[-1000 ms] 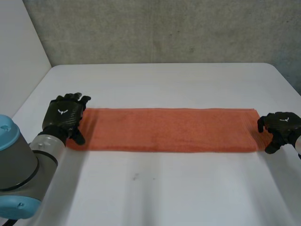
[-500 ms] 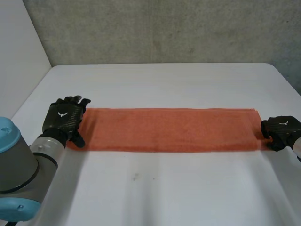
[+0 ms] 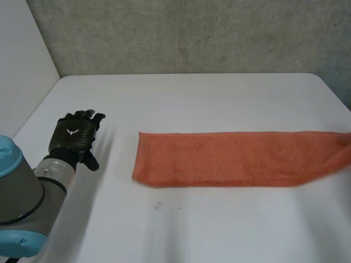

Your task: Fold the laundry

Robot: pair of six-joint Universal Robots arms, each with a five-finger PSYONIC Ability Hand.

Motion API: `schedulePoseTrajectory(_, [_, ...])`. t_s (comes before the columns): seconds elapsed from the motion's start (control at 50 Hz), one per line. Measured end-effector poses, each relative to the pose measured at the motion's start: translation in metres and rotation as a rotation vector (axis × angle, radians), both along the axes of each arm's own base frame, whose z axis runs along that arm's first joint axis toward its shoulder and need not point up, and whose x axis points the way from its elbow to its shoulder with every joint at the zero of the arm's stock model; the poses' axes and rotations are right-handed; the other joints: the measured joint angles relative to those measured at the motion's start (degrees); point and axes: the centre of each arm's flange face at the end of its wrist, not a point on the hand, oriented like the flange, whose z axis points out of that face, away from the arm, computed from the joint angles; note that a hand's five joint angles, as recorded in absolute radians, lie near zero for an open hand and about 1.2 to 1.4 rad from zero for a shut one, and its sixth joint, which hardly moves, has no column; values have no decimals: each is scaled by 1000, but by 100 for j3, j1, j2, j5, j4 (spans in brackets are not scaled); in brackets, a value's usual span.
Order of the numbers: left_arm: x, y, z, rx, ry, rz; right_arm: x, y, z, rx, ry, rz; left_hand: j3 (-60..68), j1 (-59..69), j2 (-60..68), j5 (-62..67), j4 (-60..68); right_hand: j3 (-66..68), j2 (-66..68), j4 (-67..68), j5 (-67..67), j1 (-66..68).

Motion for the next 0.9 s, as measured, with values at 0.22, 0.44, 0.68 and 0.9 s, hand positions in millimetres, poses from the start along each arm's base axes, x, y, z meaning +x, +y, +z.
schedulePoseTrajectory(0.22, [-1,-1,15,-48,16,-1,199,57,43,-171,-107,566,0,0,0,0,0,1,24,2,16,32])
schedulePoseTrajectory(0.44, [-1,-1,20,-64,21,-1,349,178,-21,-65,-170,1131,0,0,0,0,0,7,24,3,16,49])
schedulePoseTrajectory(0.68, [-15,0,28,-95,33,-46,355,199,-41,50,-202,1095,0,0,0,0,0,-5555,-5505,-5468,-5195,-4276])
schedulePoseTrajectory(0.9, [-81,14,31,-125,78,-239,262,143,-5,122,-436,660,0,0,0,0,-14,-5555,-5505,-5468,-5195,-4276])
